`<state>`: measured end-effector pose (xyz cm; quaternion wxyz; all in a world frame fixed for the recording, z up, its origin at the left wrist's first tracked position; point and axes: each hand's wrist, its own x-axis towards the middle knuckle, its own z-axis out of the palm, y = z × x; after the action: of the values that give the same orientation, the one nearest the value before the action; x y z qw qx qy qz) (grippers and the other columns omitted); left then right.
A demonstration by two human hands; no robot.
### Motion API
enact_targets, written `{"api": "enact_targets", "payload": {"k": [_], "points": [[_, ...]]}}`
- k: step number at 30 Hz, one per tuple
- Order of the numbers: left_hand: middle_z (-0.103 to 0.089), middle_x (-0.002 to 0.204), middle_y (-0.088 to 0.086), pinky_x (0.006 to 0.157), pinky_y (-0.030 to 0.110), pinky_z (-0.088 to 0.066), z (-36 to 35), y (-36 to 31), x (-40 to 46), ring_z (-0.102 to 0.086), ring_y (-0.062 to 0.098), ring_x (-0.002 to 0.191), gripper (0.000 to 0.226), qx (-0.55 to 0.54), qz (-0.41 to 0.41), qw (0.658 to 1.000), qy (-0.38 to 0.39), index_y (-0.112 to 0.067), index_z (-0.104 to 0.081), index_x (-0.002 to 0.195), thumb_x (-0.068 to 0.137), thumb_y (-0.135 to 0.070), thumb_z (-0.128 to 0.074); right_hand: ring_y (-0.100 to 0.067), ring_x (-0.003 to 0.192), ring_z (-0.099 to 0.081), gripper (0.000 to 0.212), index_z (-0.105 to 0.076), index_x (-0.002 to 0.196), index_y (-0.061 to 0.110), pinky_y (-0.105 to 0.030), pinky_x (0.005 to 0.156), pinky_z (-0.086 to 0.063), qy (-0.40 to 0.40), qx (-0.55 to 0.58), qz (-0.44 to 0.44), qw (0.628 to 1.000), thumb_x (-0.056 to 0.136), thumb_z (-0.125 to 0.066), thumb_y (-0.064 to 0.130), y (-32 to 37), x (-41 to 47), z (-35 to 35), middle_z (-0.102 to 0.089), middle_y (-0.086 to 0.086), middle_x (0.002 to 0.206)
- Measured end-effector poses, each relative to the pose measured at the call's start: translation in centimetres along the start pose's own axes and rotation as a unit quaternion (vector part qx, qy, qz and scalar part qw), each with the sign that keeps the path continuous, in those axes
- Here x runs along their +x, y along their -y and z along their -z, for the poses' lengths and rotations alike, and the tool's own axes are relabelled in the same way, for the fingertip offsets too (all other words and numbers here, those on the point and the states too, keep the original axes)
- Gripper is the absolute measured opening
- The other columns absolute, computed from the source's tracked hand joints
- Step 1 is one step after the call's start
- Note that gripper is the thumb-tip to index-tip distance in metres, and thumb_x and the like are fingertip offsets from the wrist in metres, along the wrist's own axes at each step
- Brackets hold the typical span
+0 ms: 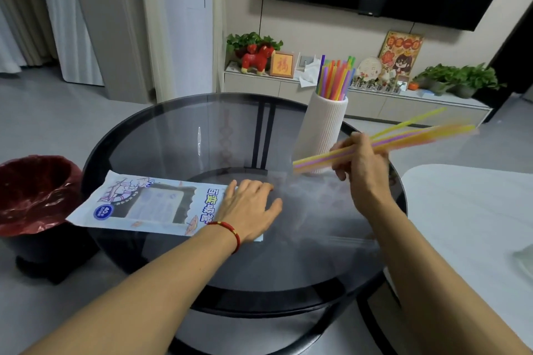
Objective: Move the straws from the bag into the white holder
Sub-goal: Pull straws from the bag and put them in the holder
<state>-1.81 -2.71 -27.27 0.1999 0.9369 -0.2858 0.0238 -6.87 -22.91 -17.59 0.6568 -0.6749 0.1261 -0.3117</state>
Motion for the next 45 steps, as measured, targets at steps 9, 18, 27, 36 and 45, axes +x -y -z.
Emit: {"api": "enact_targets", "payload": {"k": [9,18,27,36,45], "points": [[-0.045,0.139,-0.004,0.121,0.047,-0.01,-1.3,0.4,0.3,-0.035,0.017,0.134,0.051,0.029,0.003,0.999,-0.042,-0.026,-0.05,0.134,0.097,-0.052,-0.024,-0.023,0.046,-0.059,0.035,-0.069,0.072,0.003,-0.031,0.044,-0.048,-0.105,0.001,0.142,0.984,0.096,-0.048,0.015,7.7,8.7,-0.7,-0.066,-0.011,0.059],[-0.042,0.143,-0.002,0.122,0.047,-0.009,-1.5,0.8,0.3,-0.034,0.019,0.135,0.05,0.032,-0.001,0.999,-0.034,-0.026,-0.048,0.132,0.098,-0.052,-0.024,-0.022,0.04,-0.063,0.037,-0.071,0.08,-0.004,-0.032,0.043,-0.053,-0.097,-0.175,0.143,0.969,0.086,-0.044,0.021,9.2,12.7,-1.9,-0.067,-0.014,0.06],[-0.042,0.142,-0.003,0.123,0.046,-0.005,-1.6,0.9,0.4,-0.033,0.02,0.135,0.048,0.019,0.003,0.999,-0.035,-0.027,-0.049,0.132,0.098,-0.051,-0.025,-0.019,0.041,-0.061,0.04,-0.072,0.093,-0.011,-0.025,0.037,-0.049,-0.111,-0.256,0.129,0.952,0.095,-0.043,0.016,10.6,12.6,-3.1,-0.067,-0.013,0.068],[-0.041,0.144,-0.002,0.123,0.047,-0.004,-1.3,0.7,0.2,-0.031,0.021,0.137,0.046,0.02,0.007,0.999,-0.027,-0.027,-0.047,0.134,0.1,-0.05,-0.026,-0.033,0.098,-0.052,0.041,-0.066,0.091,0.002,-0.044,0.087,-0.047,-0.057,-0.456,0.111,0.881,0.102,-0.037,0.029,8.8,11.6,-5.4,-0.057,-0.015,0.098],[-0.04,0.146,0.0,0.123,0.047,-0.004,-1.1,0.6,0.3,-0.031,0.022,0.138,0.046,0.021,0.007,0.999,-0.022,-0.026,-0.046,0.134,0.1,-0.051,-0.027,-0.037,0.122,-0.06,0.037,-0.065,0.126,0.007,-0.053,0.106,-0.051,0.003,-0.331,0.102,0.938,0.095,-0.06,0.026,8.6,11.9,-5.7,-0.064,-0.02,0.117]]}}
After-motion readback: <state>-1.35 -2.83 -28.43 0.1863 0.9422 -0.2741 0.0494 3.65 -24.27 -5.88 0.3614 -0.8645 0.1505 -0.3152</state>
